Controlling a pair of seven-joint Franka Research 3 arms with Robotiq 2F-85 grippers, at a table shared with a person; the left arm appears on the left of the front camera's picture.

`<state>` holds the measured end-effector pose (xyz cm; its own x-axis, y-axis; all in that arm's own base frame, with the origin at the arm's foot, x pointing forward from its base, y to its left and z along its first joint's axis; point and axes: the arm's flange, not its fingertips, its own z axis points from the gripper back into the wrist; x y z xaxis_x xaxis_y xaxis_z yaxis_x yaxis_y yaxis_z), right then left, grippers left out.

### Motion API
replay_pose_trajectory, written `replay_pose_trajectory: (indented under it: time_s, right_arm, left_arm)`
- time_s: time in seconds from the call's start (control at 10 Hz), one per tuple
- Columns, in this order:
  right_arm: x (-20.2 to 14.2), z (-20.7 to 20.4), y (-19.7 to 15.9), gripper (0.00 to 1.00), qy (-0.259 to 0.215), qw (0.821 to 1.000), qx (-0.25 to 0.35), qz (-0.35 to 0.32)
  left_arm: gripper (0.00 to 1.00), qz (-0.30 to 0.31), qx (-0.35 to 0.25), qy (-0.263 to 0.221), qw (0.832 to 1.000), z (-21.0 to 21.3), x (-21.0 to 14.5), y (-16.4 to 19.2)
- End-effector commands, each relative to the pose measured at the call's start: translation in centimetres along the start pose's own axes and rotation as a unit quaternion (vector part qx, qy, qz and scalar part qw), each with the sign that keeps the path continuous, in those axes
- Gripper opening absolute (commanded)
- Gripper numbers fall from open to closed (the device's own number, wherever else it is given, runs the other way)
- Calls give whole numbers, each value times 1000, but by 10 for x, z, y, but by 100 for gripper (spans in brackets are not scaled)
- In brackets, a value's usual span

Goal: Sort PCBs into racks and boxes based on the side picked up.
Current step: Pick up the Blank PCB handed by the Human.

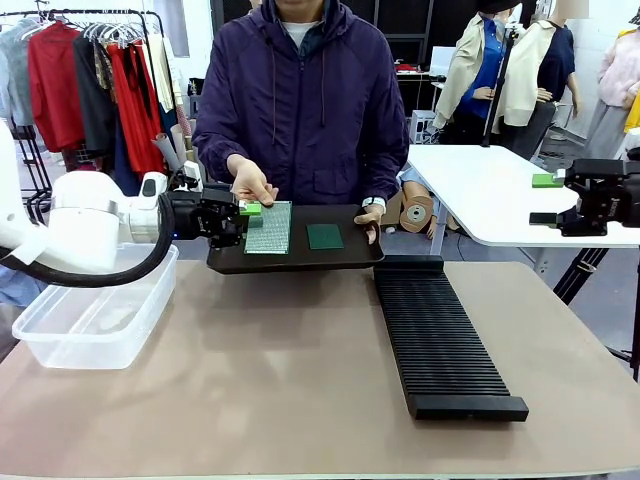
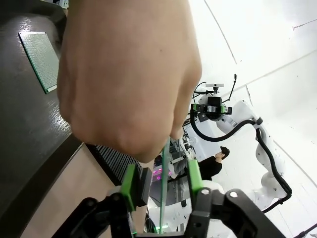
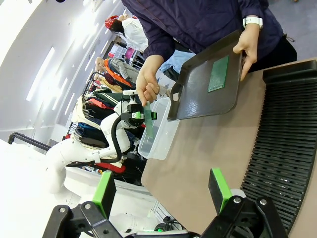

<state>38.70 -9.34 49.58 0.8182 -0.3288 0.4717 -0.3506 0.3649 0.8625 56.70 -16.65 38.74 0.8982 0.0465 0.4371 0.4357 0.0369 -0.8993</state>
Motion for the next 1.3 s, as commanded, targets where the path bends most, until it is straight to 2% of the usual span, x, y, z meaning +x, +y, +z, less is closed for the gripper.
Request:
replay_pose_trajectory:
  time_s: [0.0,0.6,0.7,0.8,1.2]
  right_arm:
    - [1,-1,2,100,-6,1000,1,3]
    - [1,-1,2,100,-6,1000,1,3]
    - [1,-1,2,100,-6,1000,1,3]
    - [1,-1,2,100,-6,1000,1,3]
    - [1,-1,2,100,-6,1000,1,3]
  left_arm:
    - [0,-9,-5,-11,1000,-6,-9,-2]
    - [0,2,-12,-5,1000,-2,-9,-1]
    - [0,12,-21,19,1000,-2,-9,-1]
    - [0,5,-2,4,1000,-3,-5,2]
    - [0,5,-2,4,1000,-3,-5,2]
